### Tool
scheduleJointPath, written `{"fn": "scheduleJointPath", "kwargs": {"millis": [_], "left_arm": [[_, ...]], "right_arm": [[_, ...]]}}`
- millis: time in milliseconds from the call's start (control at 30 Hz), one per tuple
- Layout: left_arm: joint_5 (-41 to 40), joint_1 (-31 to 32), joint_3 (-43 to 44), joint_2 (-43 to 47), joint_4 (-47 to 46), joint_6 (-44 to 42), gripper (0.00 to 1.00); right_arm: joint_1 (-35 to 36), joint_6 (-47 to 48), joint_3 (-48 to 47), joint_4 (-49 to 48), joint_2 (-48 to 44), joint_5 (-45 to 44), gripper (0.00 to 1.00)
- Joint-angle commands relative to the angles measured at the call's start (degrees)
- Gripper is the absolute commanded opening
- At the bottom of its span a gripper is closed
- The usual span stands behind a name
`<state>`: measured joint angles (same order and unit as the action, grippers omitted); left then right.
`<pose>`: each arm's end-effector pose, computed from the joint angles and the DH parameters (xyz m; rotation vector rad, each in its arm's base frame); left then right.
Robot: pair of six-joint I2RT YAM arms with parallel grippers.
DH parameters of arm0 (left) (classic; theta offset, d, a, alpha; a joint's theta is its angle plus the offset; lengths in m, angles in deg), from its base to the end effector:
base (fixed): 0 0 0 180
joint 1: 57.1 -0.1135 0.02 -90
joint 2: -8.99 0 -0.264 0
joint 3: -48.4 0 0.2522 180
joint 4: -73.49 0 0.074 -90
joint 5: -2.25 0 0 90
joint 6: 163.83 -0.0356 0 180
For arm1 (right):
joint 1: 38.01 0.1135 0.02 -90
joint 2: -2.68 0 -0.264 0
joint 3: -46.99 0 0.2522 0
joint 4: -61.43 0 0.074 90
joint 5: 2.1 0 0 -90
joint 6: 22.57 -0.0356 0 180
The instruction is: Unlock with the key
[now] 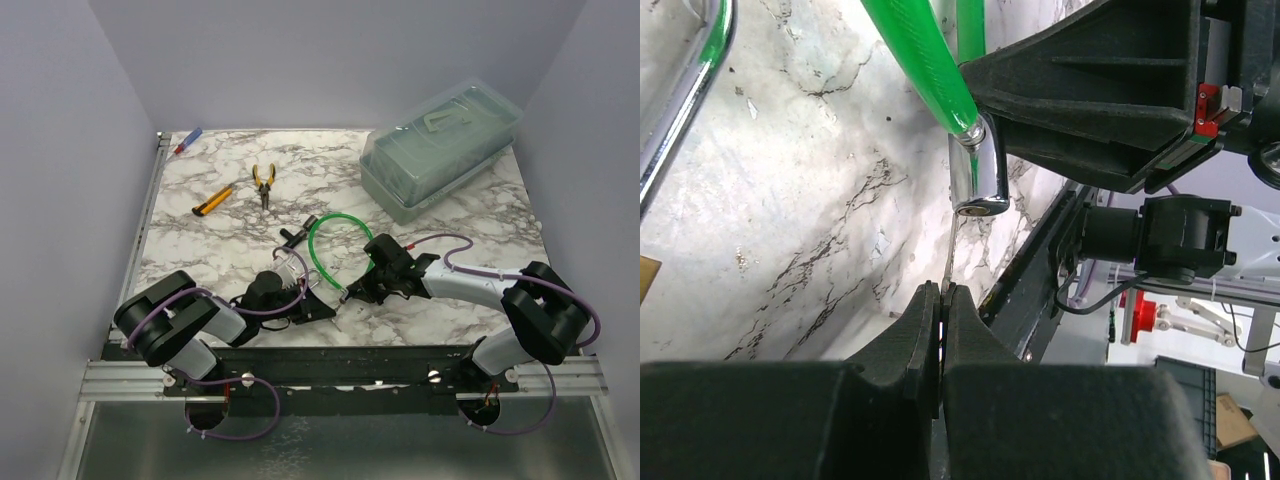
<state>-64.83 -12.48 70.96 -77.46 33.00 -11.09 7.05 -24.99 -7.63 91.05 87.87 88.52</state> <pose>0.1416 -0.1592 0.1081 -0.0599 2.3282 -1.4990 0.1901 0.1910 0.1532 1.1513 2.6356 0.7191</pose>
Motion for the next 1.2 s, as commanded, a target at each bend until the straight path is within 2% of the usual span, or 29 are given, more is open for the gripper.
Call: {"fn": "scheduleJointPath", "kwargs": {"millis": [0,667,1167], "left_arm": [[-0.77,-0.31,0.81,-0.6,-3.0,-0.51,0.0],[-2.11,-0.48,-0.52,1.97,-3.12,0.2,0.0],[-2.35,-0.67,0.11,0.06,-3.04,-0.07,0.0]], "right_arm": [[0.21,0.32,-0.14,-2.13,-0.46,0.16,0.0],[0.21,0.94,1.83,-4.17,-1.21,0.27,0.0],[0.21,0.93,1.66,-4.08,-1.57,0.73,0.0]]}}
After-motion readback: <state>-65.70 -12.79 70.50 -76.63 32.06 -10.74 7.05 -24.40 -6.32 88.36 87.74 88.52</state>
